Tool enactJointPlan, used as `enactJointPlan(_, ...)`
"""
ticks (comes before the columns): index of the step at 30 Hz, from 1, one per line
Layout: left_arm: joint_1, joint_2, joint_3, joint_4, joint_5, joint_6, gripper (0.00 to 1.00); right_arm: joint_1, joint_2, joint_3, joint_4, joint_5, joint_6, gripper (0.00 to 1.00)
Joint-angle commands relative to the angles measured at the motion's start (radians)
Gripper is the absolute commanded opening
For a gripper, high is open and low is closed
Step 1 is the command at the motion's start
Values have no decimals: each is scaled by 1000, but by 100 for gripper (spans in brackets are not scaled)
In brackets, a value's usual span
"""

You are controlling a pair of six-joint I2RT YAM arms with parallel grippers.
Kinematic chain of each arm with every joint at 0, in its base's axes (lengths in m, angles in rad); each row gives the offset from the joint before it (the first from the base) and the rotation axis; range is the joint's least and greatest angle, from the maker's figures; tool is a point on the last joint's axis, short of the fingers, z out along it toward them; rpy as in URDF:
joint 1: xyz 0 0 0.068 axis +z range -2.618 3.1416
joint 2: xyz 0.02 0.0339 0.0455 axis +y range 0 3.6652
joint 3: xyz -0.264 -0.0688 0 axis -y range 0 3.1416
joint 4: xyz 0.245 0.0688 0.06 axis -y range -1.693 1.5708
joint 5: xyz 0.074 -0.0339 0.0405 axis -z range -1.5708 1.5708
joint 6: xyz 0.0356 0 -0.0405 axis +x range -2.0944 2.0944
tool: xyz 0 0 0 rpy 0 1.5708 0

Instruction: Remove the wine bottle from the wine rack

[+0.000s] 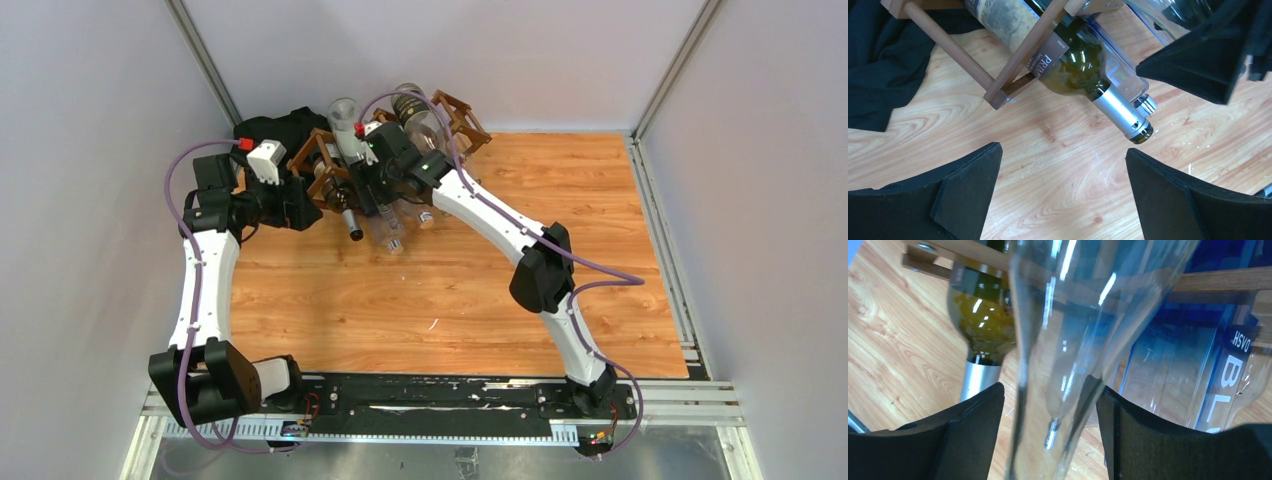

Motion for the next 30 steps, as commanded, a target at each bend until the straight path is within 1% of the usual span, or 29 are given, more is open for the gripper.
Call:
enactJointPlan(1,7,-3,31,-29,57,11,100,-25,28,27,-5,-38,12,67)
enactJointPlan(5,6,-3,32,-29,77,12,100,-32,34,38,23,-68,28,58)
enactJointPlan(10,7,-5,29,-29,84,22,100,-44,27,36,60,-127,69,44)
enactJointPlan(13,7,-4,31,-30,81,24,100,-55,17,10,83,-178,106,32)
enactJointPlan(17,7,-10,38,-32,84,25,100,-68,-23,-55,144,-245,171,11)
enactJointPlan(20,6,-15,43,-32,90,25,100,-79,-61,-115,203,-315,225,0)
enactJointPlan(23,7,-20,48,-33,92,29,100,-94,-104,-184,300,-410,302,0)
enactJointPlan(26,6,-23,55,-33,91,41,100,-118,-158,-267,431,-520,409,0)
enactJointPlan(30,7,-24,66,-32,85,55,100,-142,-241,-383,589,-571,503,0)
